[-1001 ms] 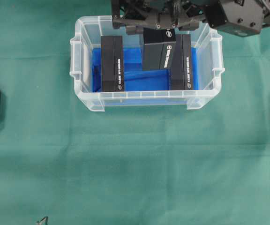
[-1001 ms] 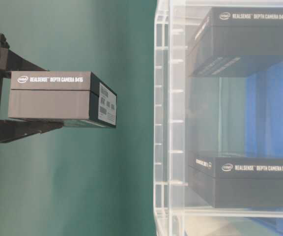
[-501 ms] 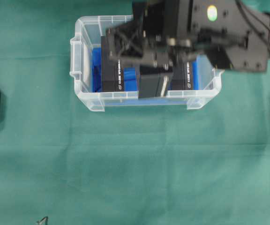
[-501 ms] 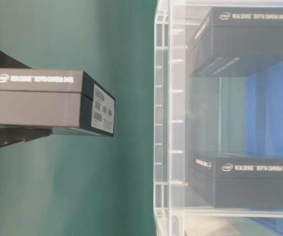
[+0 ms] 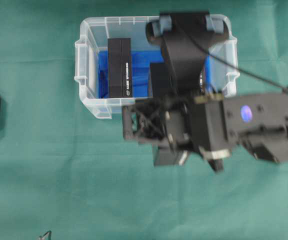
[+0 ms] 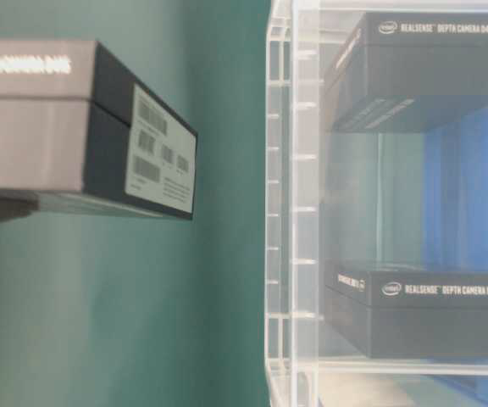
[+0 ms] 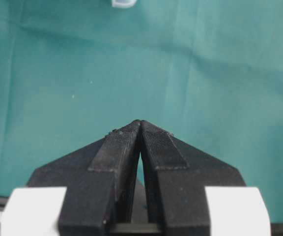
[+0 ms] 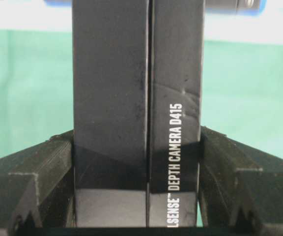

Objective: Take the box out of the case with the right arm.
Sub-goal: 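Carry the held box toward the table in front of the case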

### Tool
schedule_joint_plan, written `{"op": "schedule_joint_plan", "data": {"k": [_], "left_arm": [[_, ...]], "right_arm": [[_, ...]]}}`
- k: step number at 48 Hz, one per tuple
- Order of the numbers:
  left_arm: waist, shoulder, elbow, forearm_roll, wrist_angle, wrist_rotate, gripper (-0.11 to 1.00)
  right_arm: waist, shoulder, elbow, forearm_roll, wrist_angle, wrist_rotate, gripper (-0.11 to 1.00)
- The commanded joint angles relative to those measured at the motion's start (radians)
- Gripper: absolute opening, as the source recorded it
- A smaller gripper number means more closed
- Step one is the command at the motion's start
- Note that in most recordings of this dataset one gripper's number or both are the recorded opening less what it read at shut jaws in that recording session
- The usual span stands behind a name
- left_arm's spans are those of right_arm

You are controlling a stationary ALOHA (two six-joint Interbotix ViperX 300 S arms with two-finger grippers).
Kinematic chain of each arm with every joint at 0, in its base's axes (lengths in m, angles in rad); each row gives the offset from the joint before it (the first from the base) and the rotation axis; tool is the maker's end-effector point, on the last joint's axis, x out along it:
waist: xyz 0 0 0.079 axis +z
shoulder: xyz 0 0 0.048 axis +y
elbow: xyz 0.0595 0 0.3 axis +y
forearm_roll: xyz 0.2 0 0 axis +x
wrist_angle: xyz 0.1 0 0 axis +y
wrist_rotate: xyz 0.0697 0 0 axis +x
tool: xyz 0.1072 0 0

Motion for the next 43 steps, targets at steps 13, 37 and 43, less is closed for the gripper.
{"op": "schedule_joint_plan", "data": {"k": [13, 37, 43], "left_arm": [[-0.005, 0.009, -0.014, 0.003, -0.003, -0.003, 0.0], [-0.005, 0.008, -0.014, 0.003, -0.003, -0.005, 0.0], [-0.005, 0.009, -0.014, 0.003, -0.003, -0.003, 0.0]], "right_arm": [[0.081, -0.035, -0.029, -0.005, 0.003, 0.074, 0.65], [0.078, -0.012, -0.029, -0.005, 0.005, 0.074, 0.65], [0.077, 0.003, -0.017, -0.005, 0.005, 0.08, 0.65]]}}
